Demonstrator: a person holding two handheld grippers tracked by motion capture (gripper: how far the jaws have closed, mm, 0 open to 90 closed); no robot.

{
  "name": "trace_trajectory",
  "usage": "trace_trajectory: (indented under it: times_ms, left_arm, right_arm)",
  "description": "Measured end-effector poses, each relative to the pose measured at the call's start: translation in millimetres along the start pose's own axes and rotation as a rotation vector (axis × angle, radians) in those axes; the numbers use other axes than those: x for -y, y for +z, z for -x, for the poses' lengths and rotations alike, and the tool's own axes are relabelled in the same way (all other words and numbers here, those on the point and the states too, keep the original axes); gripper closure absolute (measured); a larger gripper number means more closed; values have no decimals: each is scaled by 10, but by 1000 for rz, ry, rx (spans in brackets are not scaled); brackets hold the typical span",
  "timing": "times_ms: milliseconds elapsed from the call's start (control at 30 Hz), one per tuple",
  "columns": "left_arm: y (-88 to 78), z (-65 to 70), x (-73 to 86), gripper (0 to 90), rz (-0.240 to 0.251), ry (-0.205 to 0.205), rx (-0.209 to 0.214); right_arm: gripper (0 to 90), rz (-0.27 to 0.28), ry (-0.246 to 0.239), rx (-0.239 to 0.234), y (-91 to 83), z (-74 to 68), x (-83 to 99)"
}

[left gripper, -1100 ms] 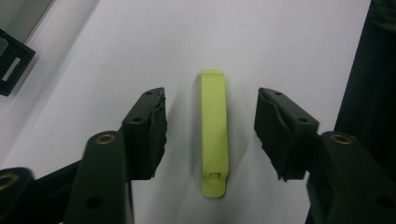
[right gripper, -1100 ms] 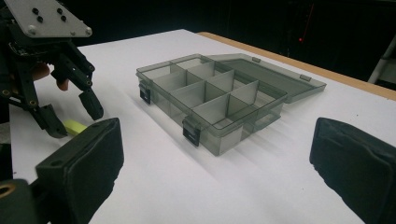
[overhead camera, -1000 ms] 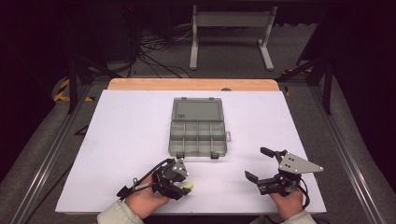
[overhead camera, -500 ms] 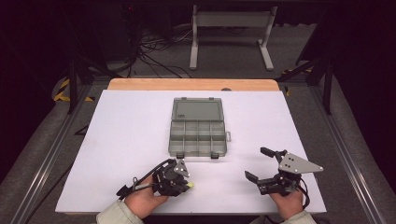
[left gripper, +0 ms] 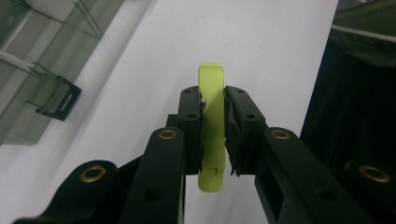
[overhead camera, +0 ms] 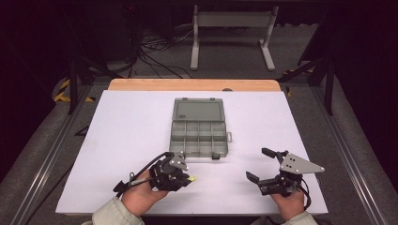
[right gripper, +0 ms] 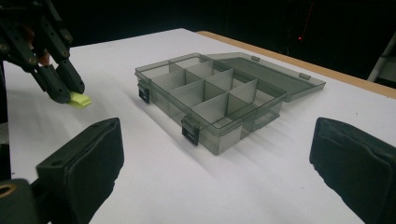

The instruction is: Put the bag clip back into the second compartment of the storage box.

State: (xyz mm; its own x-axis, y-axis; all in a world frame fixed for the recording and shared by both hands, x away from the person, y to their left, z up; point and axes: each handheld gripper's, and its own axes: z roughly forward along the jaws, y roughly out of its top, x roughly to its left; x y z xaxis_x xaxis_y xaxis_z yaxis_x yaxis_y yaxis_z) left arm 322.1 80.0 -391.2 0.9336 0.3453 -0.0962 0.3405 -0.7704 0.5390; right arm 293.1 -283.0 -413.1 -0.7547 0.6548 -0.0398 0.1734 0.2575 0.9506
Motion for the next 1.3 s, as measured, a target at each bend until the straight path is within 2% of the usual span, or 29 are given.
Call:
trace_trajectory:
  times_ms: [233, 433, 533, 800, 967, 1300]
  left_arm:
    - [-192, -60, -132, 772, 38, 8, -6]
    - [-292, -90, -233, 772, 60, 15, -10]
    - [-354, -111, -281, 772, 84, 12, -15]
    - [-454, -185, -368, 772, 111, 4, -18]
    - [-478, -240, -402, 772, 138, -13, -20]
    - [-474, -470, -504, 772, 174, -66, -34]
  right_arm:
    - [35, 2, 4, 3, -3, 5, 3]
    - [35, 6, 5, 2, -5, 8, 5]
    - [35, 6, 4, 2, -5, 8, 5]
    - [35, 8, 3, 2, -6, 8, 4]
    - [34, 6, 3, 0, -4, 10, 6]
    - [34, 10, 2, 2, -7, 8, 6]
